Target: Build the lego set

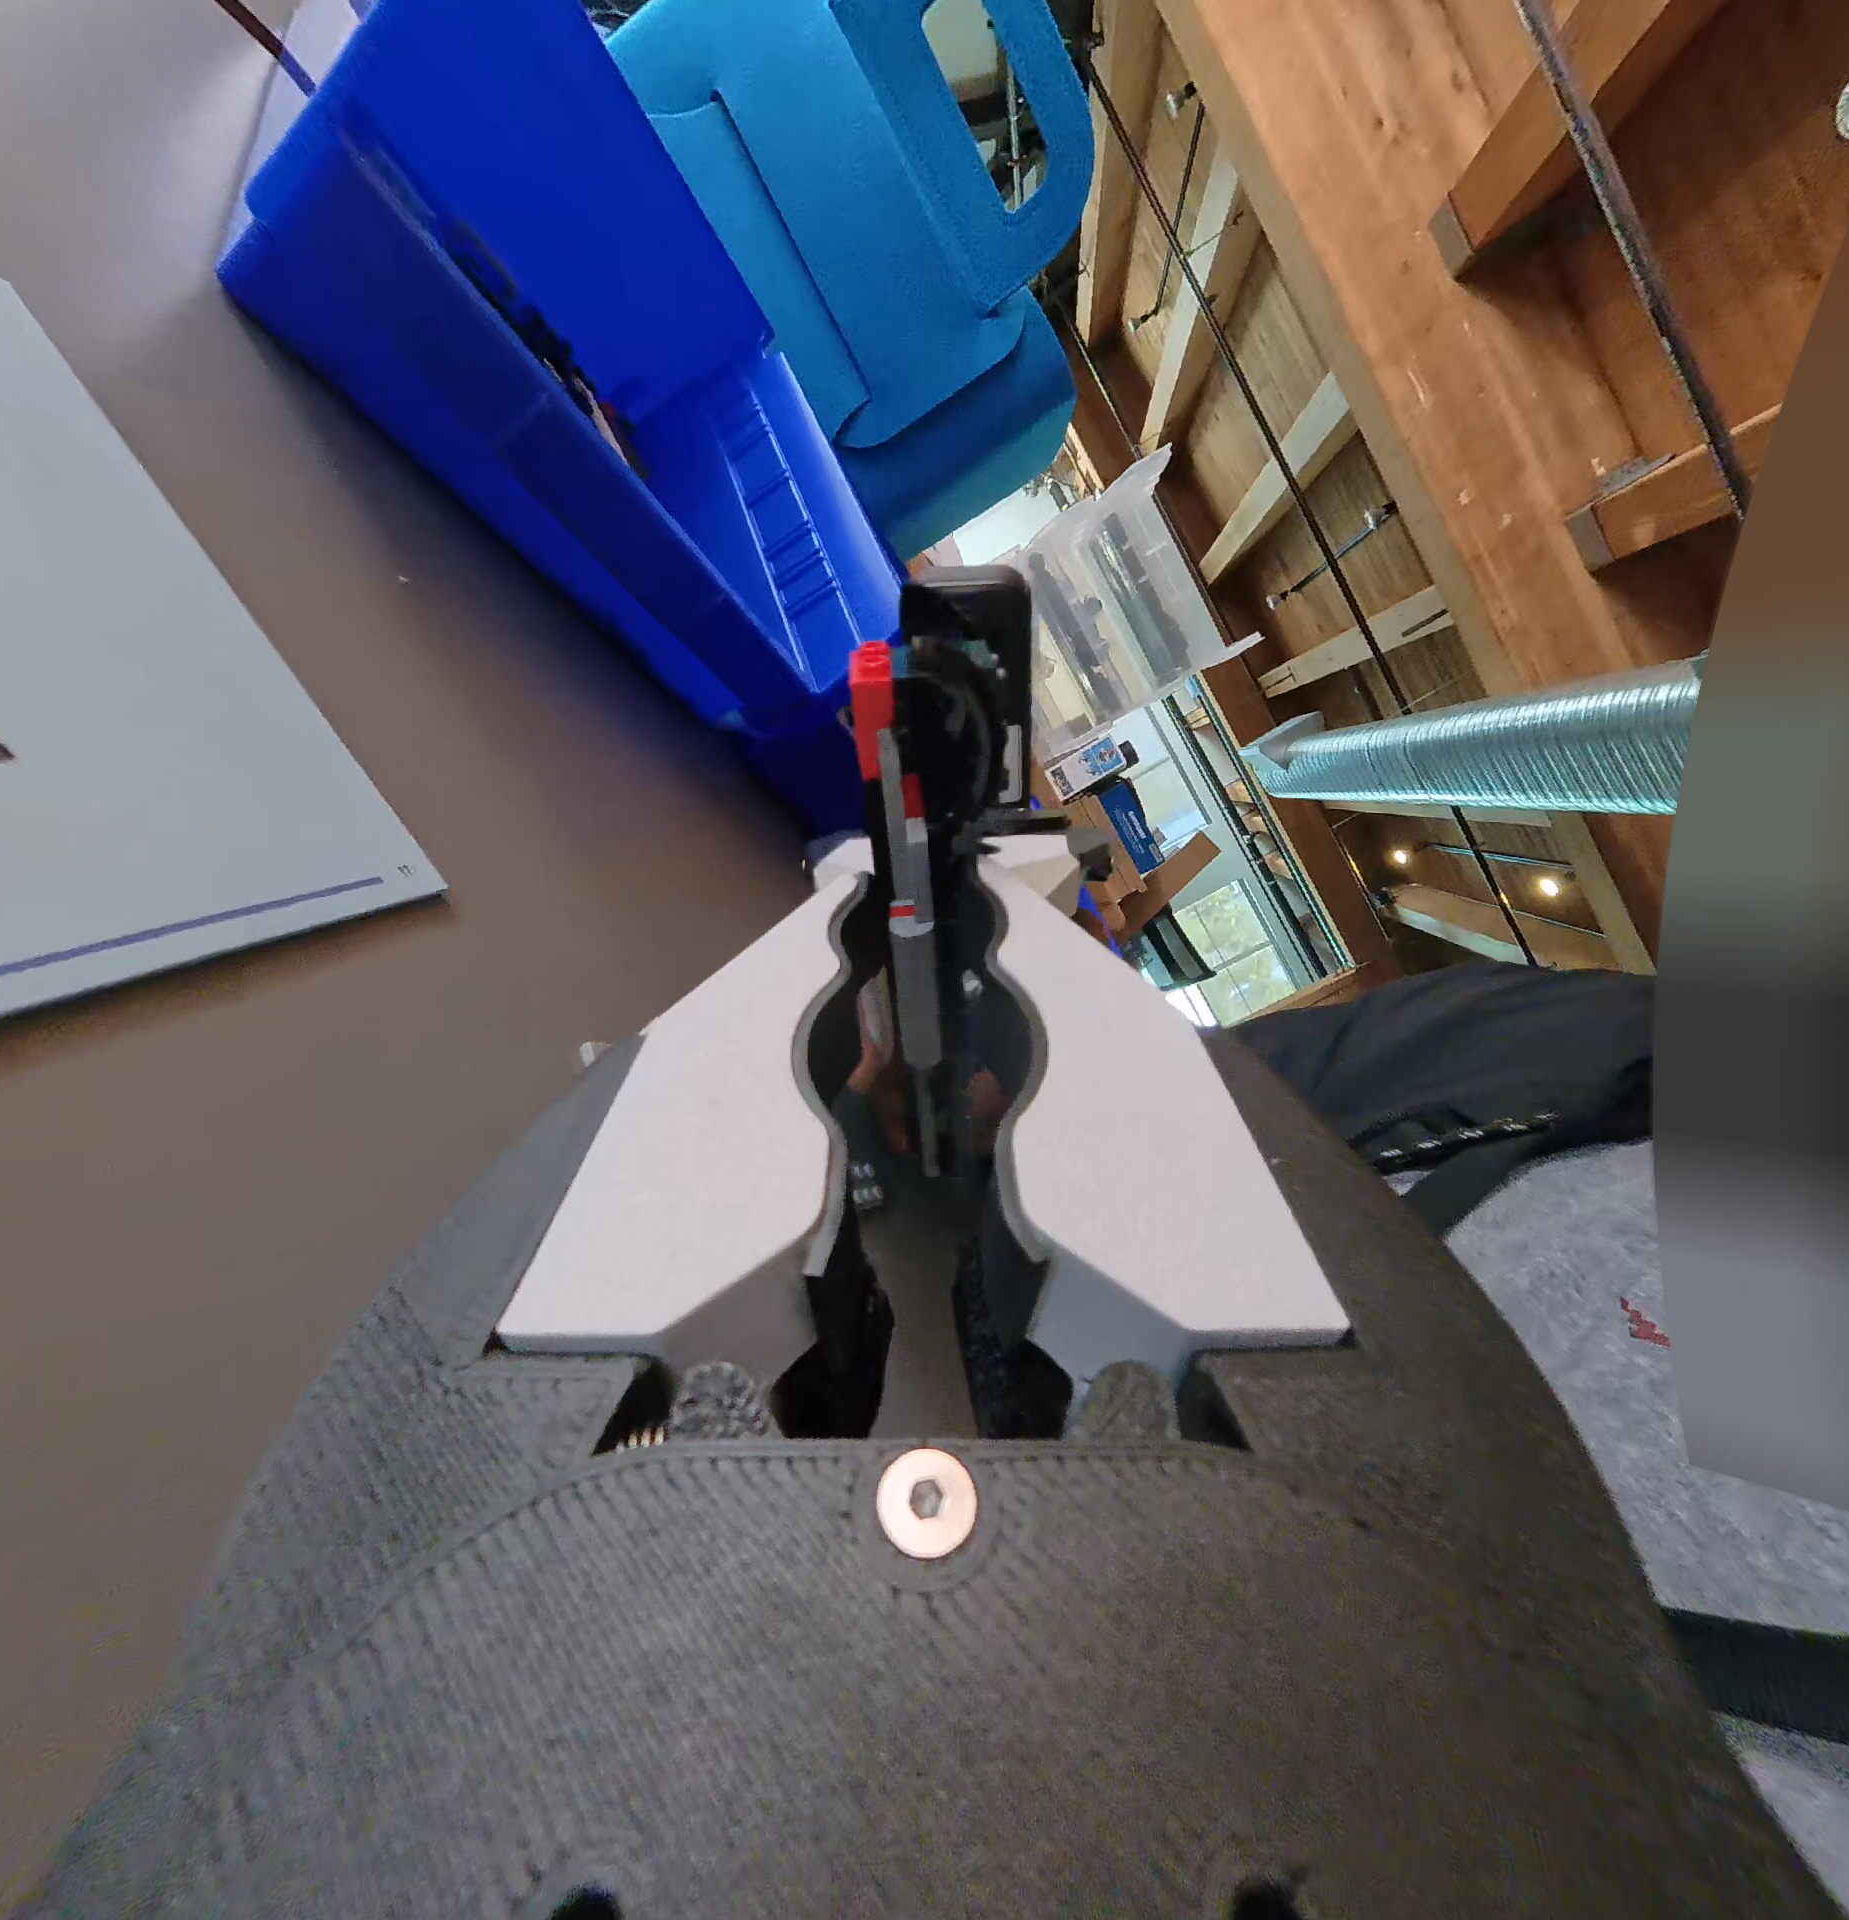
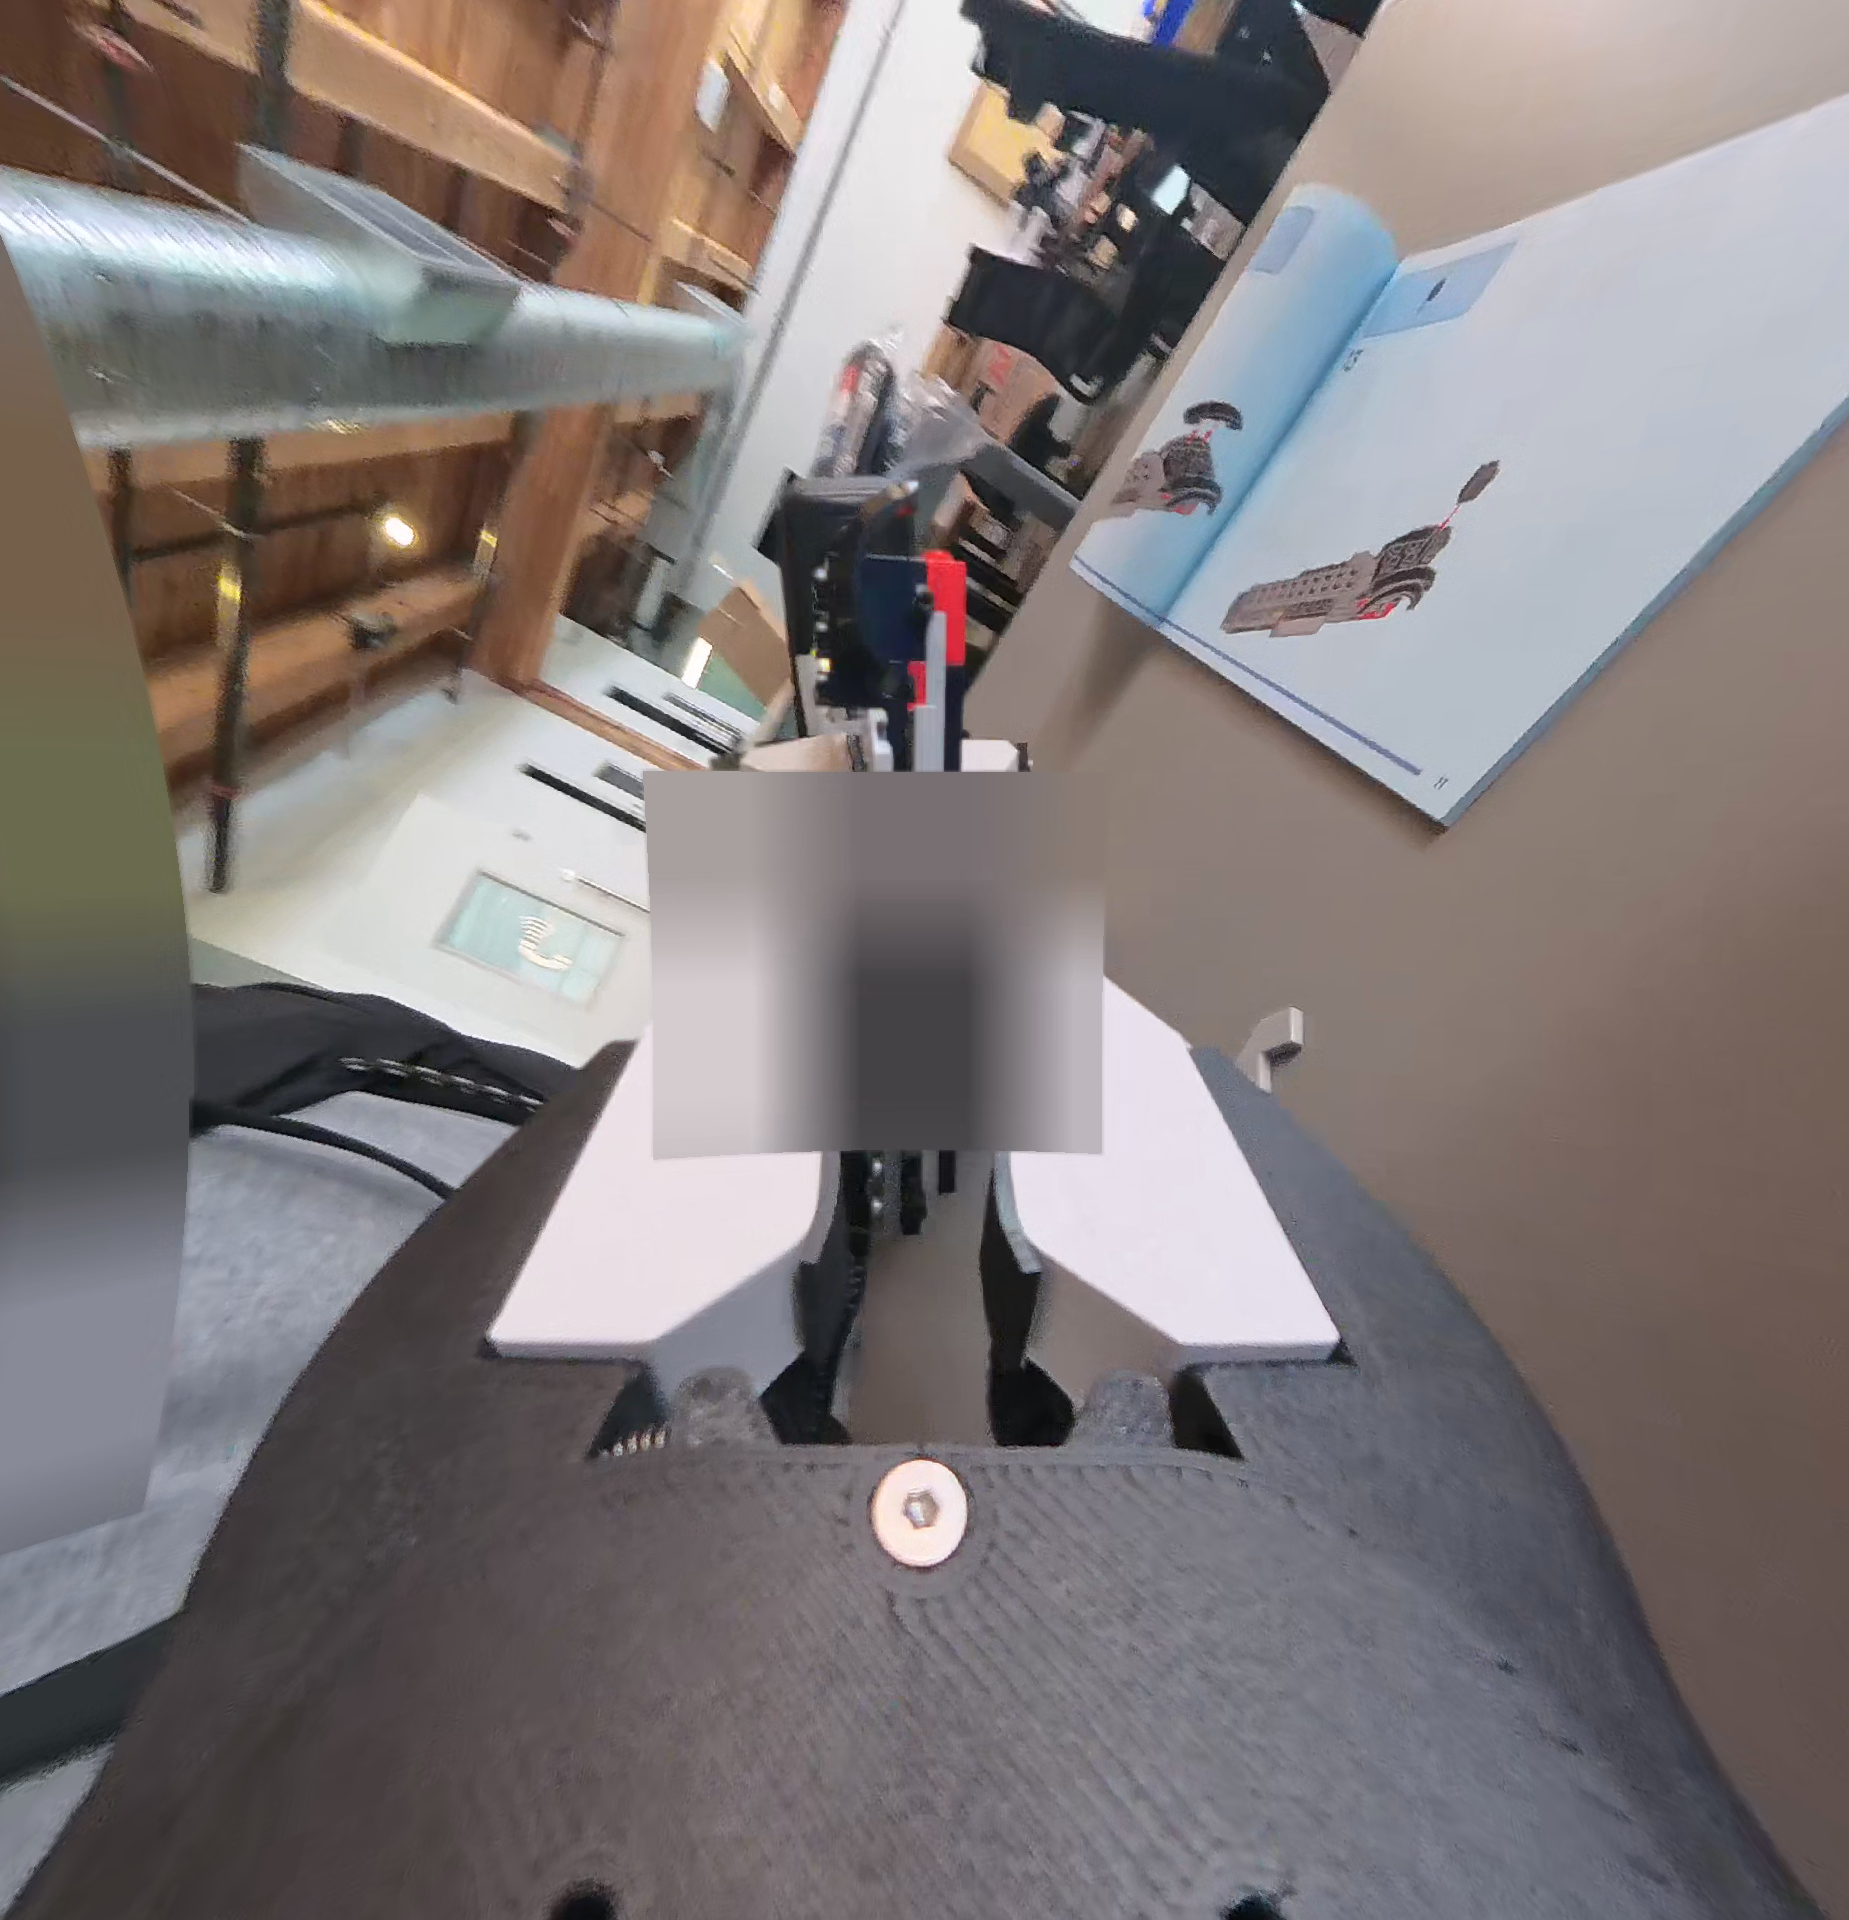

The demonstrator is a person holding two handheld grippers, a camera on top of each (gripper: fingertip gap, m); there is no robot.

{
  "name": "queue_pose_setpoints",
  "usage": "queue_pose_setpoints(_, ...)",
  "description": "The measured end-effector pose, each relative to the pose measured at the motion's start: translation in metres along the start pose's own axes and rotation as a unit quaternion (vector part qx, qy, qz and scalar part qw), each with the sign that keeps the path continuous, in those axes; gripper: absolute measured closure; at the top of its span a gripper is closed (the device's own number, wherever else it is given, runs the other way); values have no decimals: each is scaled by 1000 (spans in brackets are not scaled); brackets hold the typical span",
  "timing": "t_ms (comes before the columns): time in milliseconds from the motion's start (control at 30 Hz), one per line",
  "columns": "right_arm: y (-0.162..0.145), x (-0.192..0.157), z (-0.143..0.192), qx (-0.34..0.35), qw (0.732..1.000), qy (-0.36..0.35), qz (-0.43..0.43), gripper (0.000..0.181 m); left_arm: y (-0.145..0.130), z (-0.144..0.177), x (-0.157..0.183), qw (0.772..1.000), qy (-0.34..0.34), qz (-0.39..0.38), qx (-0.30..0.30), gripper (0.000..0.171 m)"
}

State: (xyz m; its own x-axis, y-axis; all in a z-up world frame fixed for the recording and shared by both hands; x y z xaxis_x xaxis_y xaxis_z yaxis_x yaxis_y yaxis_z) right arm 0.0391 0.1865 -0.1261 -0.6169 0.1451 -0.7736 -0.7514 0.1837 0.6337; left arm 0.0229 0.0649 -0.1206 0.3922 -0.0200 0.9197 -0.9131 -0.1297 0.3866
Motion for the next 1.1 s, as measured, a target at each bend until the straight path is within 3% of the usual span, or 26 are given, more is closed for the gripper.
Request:
queue_pose_setpoints(67, 2, 1, 4, 22, 1000, 14, -17, 164, 1, -3, 2, 1000, -7, -5, -8, 153)
queue_pose_setpoints(133, 8, 2, 13, 54, 998, 22, -29, 164, 2, -4, 3, 1000, 3, -16, -21, 138)
queue_pose_setpoints(233, 15, 9, 29, 79, 996, 2, -27, 164, 3, 1, -5, 994, 76, -74, -39, 130)
queue_pose_setpoints(333, 19, 12, 39, 78, 997, -27, -4, 164, -2, 6, -16, 974, 168, -127, -86, 130)
queue_pose_setpoints(533, 18, 13, 41, 78, 996, -37, -8, 164, -20, -9, -24, 934, 254, -187, -166, 132)
queue_pose_setpoints(700, 17, 13, 42, 84, 995, -43, -11, 164, -30, -19, -28, 896, 317, -250, -183, 136)
queue_pose_setpoints(933, 15, 14, 41, 87, 995, -41, -17, 164, -36, -25, -27, 863, 330, -318, -212, 159)
queue_pose_setpoints(1100, 15, 14, 43, 91, 995, -39, -21, 164, -32, -16, -29, 838, 293, -373, -270, 169)
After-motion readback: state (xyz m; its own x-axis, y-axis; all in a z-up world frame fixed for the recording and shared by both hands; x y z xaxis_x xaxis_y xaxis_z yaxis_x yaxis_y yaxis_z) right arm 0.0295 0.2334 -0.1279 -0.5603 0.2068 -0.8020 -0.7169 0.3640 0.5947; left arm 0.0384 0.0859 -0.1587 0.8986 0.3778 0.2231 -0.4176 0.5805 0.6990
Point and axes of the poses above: each gripper's, where its closed fingertips meet, z back along the fingers, y out of its top, x = y × z across the jaws, the point moved 7 cm from there along z, back along the fingers, and after that the axes turned 9 degrees about z, right-handed, at the moved point
